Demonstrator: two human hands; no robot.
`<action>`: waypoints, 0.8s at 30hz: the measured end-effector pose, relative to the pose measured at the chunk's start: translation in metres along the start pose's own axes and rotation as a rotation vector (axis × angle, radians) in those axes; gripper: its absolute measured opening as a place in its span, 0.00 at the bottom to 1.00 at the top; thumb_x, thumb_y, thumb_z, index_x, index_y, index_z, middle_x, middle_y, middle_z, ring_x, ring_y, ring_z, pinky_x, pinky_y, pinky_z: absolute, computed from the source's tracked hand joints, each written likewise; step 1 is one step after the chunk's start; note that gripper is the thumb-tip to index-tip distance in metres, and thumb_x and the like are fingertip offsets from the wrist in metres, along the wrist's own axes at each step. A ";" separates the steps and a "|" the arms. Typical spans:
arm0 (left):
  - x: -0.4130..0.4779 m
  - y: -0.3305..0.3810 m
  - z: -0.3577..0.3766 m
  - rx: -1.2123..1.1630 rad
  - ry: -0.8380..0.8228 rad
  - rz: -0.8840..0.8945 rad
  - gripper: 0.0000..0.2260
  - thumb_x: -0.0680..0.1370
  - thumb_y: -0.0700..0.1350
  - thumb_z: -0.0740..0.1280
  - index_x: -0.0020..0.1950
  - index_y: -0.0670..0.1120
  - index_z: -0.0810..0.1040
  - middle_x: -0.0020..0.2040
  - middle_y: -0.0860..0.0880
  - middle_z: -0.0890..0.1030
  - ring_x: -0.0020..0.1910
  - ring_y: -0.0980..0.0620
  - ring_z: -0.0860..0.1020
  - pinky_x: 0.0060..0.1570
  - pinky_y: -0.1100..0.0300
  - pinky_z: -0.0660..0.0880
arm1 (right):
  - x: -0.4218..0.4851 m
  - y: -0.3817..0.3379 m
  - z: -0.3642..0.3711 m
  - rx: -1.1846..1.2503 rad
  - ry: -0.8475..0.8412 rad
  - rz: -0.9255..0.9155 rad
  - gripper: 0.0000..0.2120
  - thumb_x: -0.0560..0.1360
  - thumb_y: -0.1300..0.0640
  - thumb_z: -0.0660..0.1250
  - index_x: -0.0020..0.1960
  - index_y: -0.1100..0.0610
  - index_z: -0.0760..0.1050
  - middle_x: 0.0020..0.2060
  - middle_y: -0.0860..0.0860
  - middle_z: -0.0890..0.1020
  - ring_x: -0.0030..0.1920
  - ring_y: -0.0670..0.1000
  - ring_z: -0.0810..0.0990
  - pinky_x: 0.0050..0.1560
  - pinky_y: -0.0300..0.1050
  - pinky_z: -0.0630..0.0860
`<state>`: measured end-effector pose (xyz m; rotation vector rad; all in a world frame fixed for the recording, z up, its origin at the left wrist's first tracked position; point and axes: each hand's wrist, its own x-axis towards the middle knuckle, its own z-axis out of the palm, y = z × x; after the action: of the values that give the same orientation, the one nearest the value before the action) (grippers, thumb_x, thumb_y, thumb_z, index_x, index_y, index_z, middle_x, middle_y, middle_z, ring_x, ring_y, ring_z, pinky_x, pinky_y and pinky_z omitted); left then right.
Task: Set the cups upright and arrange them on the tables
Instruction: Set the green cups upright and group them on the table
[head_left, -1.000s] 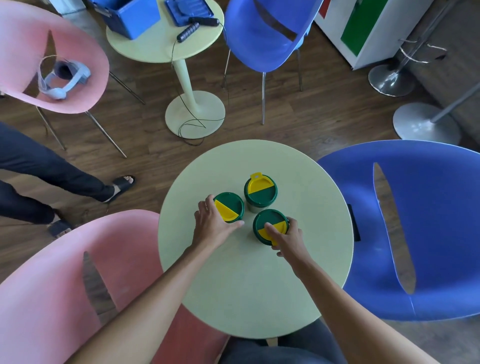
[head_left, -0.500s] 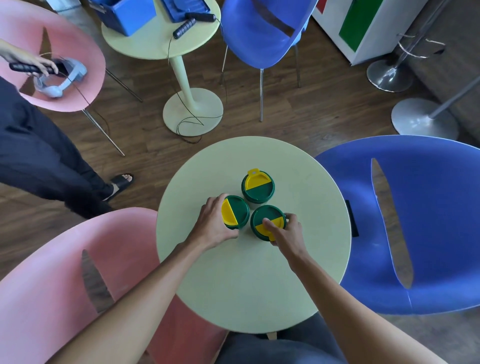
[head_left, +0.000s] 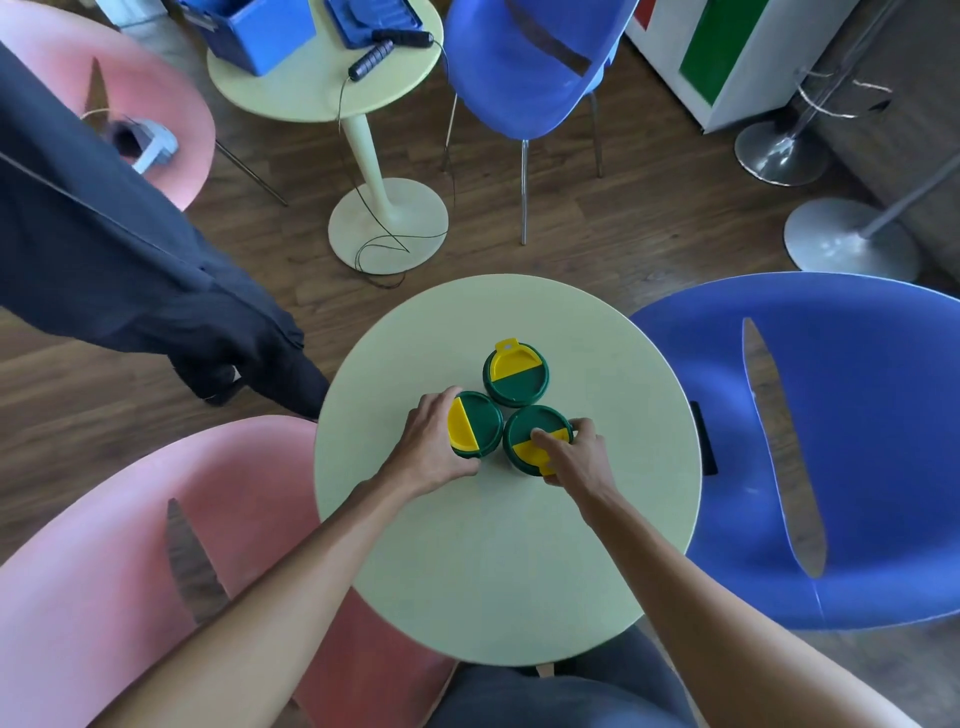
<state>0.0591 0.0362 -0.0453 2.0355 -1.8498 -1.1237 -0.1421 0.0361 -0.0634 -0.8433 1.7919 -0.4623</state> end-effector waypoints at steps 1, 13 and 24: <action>0.000 0.000 -0.001 -0.001 -0.008 -0.002 0.44 0.65 0.47 0.77 0.76 0.52 0.57 0.71 0.47 0.64 0.69 0.46 0.64 0.64 0.55 0.67 | 0.000 0.000 0.000 -0.018 -0.001 0.003 0.32 0.70 0.44 0.70 0.67 0.58 0.66 0.59 0.59 0.73 0.52 0.60 0.80 0.46 0.54 0.83; -0.008 0.043 -0.012 0.153 0.512 0.251 0.16 0.76 0.50 0.69 0.62 0.46 0.78 0.57 0.47 0.81 0.55 0.43 0.77 0.53 0.48 0.76 | -0.023 -0.016 -0.038 -0.025 0.152 -0.227 0.20 0.76 0.45 0.64 0.63 0.56 0.76 0.57 0.56 0.81 0.54 0.52 0.79 0.54 0.49 0.76; 0.004 0.247 0.035 0.204 0.197 0.520 0.10 0.76 0.44 0.63 0.55 0.50 0.80 0.47 0.48 0.86 0.48 0.41 0.81 0.46 0.54 0.74 | -0.068 -0.018 -0.206 0.167 0.364 -0.224 0.10 0.73 0.52 0.63 0.50 0.51 0.82 0.43 0.45 0.85 0.48 0.48 0.83 0.44 0.42 0.74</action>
<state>-0.1563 -0.0082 0.0729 1.5327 -2.2678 -0.5968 -0.3132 0.0569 0.0697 -0.8871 1.9608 -0.9483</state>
